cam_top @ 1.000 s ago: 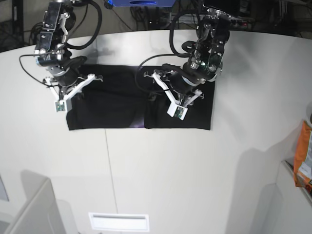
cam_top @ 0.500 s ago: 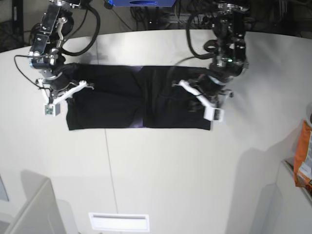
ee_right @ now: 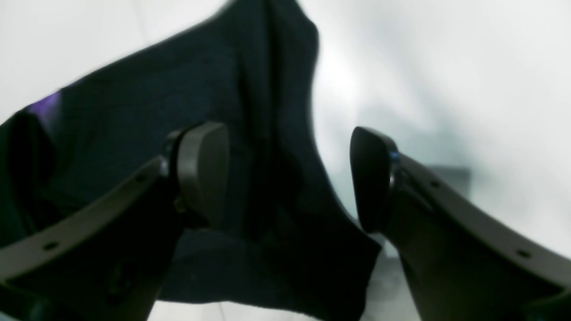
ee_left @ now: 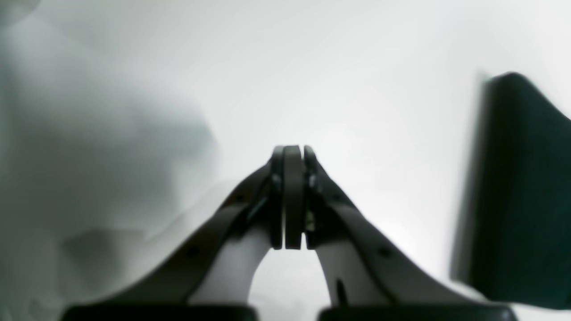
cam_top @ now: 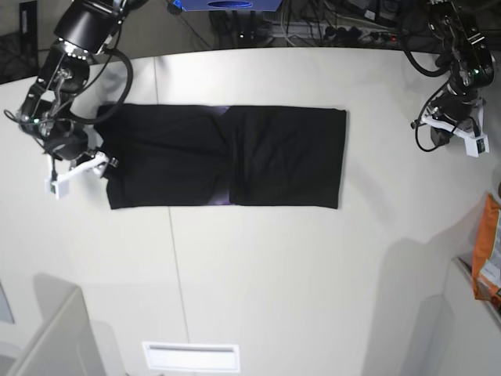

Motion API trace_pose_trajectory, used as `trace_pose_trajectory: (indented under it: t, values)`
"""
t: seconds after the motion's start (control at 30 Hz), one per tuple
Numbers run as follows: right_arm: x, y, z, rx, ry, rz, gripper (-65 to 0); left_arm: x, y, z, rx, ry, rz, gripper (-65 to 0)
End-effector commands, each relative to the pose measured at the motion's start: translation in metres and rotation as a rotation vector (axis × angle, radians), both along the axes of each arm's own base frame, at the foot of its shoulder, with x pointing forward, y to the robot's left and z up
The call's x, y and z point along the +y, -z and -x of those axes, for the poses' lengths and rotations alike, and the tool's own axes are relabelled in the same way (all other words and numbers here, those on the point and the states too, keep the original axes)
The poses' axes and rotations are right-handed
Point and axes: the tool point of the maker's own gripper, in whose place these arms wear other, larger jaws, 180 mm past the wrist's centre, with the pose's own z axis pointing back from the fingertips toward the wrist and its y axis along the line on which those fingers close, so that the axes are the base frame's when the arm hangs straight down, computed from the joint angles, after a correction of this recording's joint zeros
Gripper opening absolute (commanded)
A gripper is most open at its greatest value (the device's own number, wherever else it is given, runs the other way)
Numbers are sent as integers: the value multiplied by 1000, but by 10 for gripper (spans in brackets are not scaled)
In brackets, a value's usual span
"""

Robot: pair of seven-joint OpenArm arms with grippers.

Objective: Fold the T-shirt properly
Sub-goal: 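Open the left gripper and lift it away from the shirt, then move the left gripper to the folded edge and grasp it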

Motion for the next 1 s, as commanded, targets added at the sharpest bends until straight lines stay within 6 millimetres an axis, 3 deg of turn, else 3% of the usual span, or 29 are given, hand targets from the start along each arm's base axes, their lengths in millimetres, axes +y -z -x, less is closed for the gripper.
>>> trace_pose_trajectory:
  t: [0.0,0.33,0.53,0.7,0.97]
  values:
    - [-4,-12,-12,-54,1,5,-263,7,-9,-3,-32,18,-18,-650]
    - [-4,14,-12,19,13,-50,-261,3,-3,1,-25,76,-11,-650]
    - [12,18,-3,33,-9,-121,-261,1,-3,-3,-31,80,-7,-650]
    - [35,19,0,23,-60,-192,-263,-32,11,-13,9,183,-3,-650]
    - [38,41,7,80,-41,-229,-266,-54,25,-25,49,222,-83,-650]
